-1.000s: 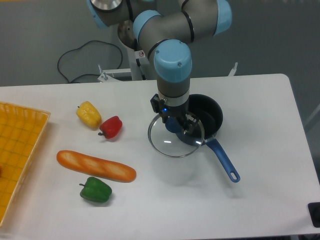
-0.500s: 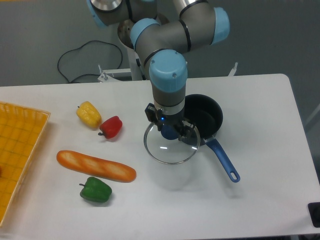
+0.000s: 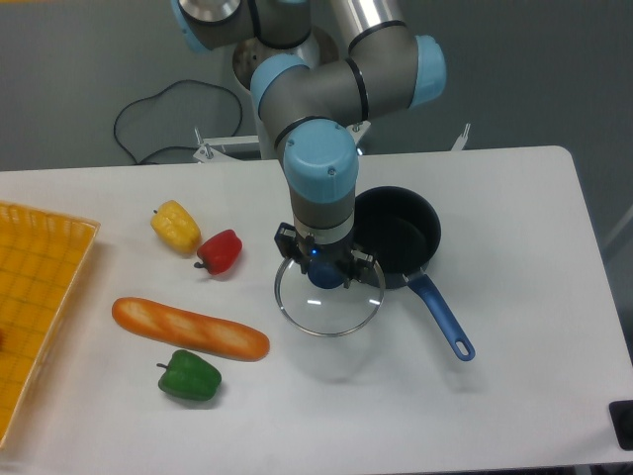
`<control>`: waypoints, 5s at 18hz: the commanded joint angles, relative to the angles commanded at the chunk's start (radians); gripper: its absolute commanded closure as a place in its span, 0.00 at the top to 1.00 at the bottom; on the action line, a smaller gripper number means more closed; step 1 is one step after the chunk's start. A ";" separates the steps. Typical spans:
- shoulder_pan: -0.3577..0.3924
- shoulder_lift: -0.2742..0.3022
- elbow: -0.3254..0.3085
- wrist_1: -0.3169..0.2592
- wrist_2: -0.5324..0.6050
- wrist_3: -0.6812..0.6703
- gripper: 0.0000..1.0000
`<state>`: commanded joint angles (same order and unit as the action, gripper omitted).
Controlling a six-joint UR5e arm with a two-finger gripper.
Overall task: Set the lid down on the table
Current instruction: 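Lift the glass lid off the saucepan and move it beside the pan, then lower the held glass lid toward the table beside the saucepan, then hold the lid on the table and open the gripper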
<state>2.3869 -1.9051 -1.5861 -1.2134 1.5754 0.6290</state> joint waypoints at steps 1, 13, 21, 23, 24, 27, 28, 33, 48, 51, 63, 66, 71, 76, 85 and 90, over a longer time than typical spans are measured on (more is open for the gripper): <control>-0.005 -0.002 0.000 0.005 0.000 -0.011 0.48; -0.011 -0.031 0.017 0.014 0.000 -0.045 0.48; -0.023 -0.061 0.021 0.041 0.000 -0.058 0.48; -0.023 -0.069 0.021 0.041 -0.002 -0.058 0.48; -0.023 -0.075 0.021 0.041 -0.002 -0.058 0.48; -0.023 -0.081 0.021 0.041 -0.002 -0.058 0.48; -0.023 -0.084 0.021 0.041 0.000 -0.058 0.48; -0.023 -0.103 0.021 0.058 -0.002 -0.058 0.48; -0.014 -0.150 0.043 0.064 -0.002 -0.058 0.48; -0.012 -0.157 0.044 0.064 -0.002 -0.057 0.48; -0.005 -0.181 0.046 0.064 -0.014 -0.054 0.48; -0.005 -0.184 0.048 0.064 -0.014 -0.054 0.48; -0.006 -0.193 0.048 0.064 -0.014 -0.057 0.49; -0.008 -0.203 0.048 0.064 -0.012 -0.058 0.49; -0.008 -0.206 0.048 0.066 -0.012 -0.058 0.51; -0.009 -0.207 0.045 0.074 -0.012 -0.058 0.51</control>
<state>2.3777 -2.1123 -1.5416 -1.1398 1.5631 0.5706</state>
